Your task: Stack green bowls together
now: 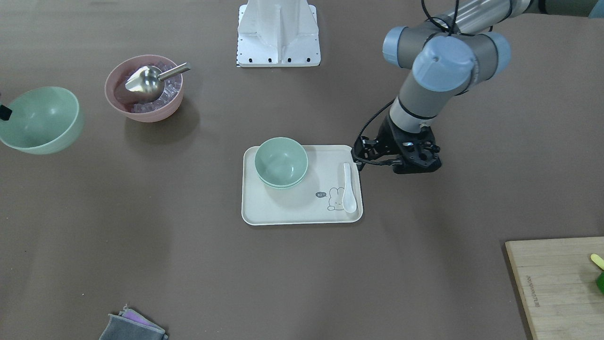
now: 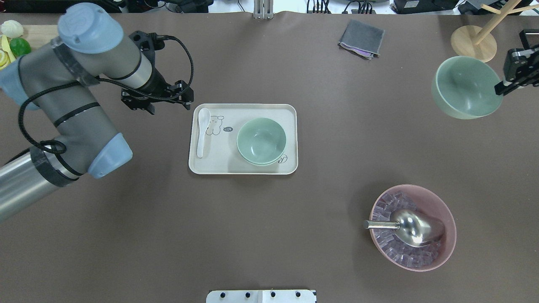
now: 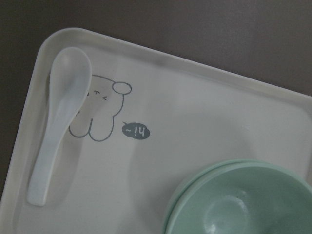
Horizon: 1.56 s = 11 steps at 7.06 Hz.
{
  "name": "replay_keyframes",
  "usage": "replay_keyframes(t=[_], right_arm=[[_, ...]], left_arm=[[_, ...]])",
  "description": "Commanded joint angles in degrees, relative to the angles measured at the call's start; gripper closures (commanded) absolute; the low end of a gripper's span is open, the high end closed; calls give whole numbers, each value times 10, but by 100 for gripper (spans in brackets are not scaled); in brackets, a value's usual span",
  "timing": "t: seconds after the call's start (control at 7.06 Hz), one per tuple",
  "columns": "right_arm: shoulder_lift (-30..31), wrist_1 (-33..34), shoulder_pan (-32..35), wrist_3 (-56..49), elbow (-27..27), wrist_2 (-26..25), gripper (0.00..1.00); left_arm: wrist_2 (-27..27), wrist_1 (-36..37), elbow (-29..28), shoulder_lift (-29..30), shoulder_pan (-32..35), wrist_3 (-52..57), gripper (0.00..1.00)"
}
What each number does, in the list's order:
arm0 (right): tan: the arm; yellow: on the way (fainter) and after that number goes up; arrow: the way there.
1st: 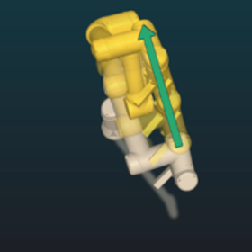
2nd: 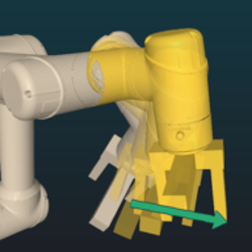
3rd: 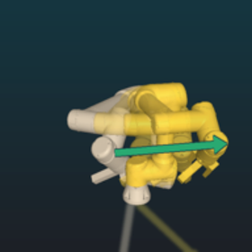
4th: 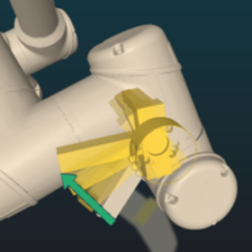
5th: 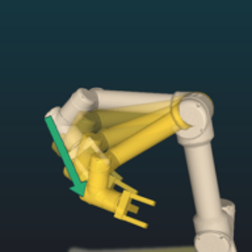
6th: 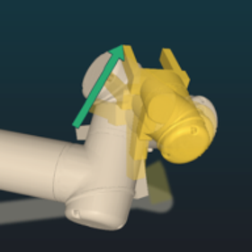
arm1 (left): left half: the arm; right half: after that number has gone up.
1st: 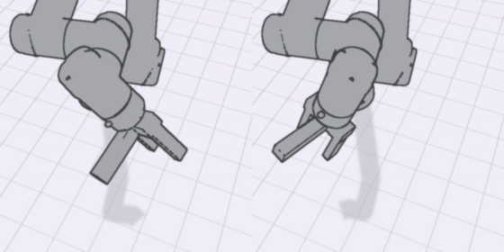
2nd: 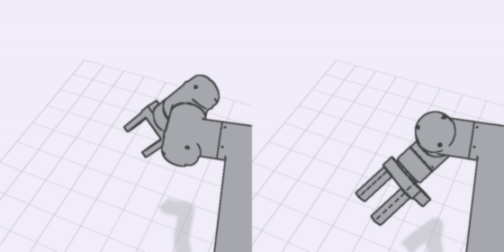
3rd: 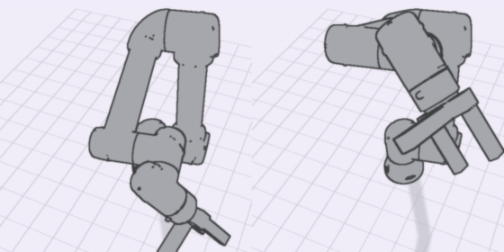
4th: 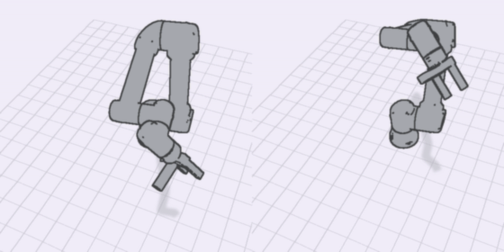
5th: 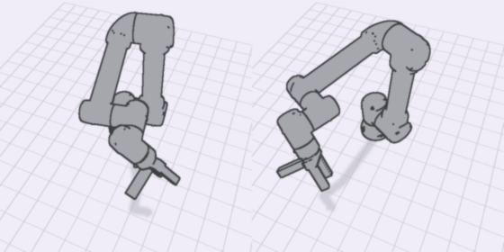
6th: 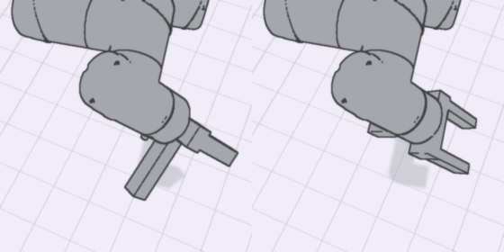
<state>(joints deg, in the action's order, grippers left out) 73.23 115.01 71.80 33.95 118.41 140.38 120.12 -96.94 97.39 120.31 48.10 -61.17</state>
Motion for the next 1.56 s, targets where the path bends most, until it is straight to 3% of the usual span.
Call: replay_keyframes(t=[0.0, 0.28, 0.57, 0.71, 1.42], right_arm=[[-97, 29, -107, 129, 2, -45, 100], [-135, 4, -188, 204, -5, -91, 100], [-157, -112, -250, 286, -59, -131, 100], [-176, -117, -277, 295, -78, -160, 100], [-258, -176, -310, 300, -211, -168, 100]], left_arm=[[25, -1, 26, -62, 58, 100, 3], [63, -6, 30, -103, 102, 163, 3], [62, -7, 29, -115, 107, 178, 3], [60, -8, 28, -115, 107, 178, 3], [58, -9, 25, -114, 106, 177, 3]])
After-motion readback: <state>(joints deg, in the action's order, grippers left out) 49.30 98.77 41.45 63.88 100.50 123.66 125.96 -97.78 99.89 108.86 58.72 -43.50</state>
